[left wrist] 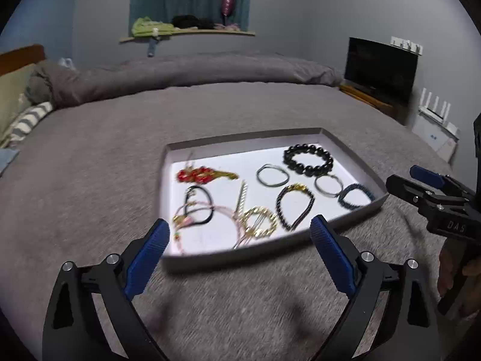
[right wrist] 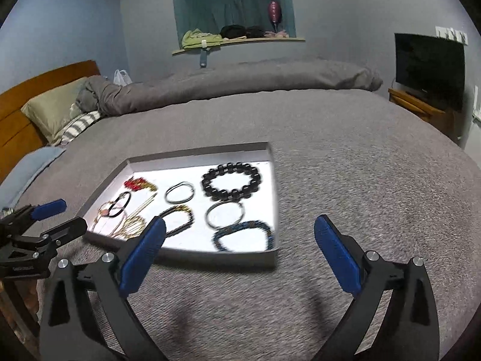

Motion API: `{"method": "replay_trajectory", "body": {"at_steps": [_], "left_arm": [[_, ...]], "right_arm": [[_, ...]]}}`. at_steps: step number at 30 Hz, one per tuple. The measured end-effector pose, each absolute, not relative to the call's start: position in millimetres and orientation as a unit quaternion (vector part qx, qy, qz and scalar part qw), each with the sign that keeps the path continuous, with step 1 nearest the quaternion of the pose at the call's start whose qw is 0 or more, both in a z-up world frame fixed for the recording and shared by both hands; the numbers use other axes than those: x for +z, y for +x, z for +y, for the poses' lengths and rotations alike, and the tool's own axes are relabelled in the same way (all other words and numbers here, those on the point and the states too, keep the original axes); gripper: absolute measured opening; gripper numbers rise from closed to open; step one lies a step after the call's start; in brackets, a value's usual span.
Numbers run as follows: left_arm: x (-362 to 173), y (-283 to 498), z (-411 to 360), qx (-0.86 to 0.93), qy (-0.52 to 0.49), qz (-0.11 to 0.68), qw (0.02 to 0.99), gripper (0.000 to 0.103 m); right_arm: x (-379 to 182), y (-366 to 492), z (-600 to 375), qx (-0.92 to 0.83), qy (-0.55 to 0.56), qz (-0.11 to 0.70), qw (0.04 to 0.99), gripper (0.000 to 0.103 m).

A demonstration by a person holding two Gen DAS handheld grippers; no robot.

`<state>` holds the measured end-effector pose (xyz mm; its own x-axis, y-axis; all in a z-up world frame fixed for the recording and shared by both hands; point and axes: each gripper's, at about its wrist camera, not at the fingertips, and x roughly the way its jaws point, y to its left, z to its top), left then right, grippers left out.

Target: Organize jewelry

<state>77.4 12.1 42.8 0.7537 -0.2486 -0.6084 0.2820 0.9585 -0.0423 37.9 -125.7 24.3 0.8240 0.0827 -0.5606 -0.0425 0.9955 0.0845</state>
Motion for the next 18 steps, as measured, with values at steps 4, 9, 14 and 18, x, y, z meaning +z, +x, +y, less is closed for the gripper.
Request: {"method": "replay_trajectory", "body": {"at_steps": [4, 9, 14, 18], "left_arm": [[32, 68, 20, -0.108, 0.031, 0.331, 0.937, 0.098], [18, 73, 26, -0.083, 0.026, 0.349, 0.933, 0.098], [15, 70, 22, -0.079, 0.041, 0.338, 0.937, 0.098], [14, 69, 20, -0.078, 0.051, 0.337, 0.937, 0.098]], "right_arm": [[15, 37, -105, 0.027, 0.002, 0.31, 0.95, 0.098], [0, 36, -90, 0.044, -0.007, 0.33, 0.943, 0.097], [-2, 32, -87, 0.038, -0.009, 0.322, 0.946, 0.097], [-4, 33, -89, 0.036, -0.006, 0.325, 0.945, 0.098]]}}
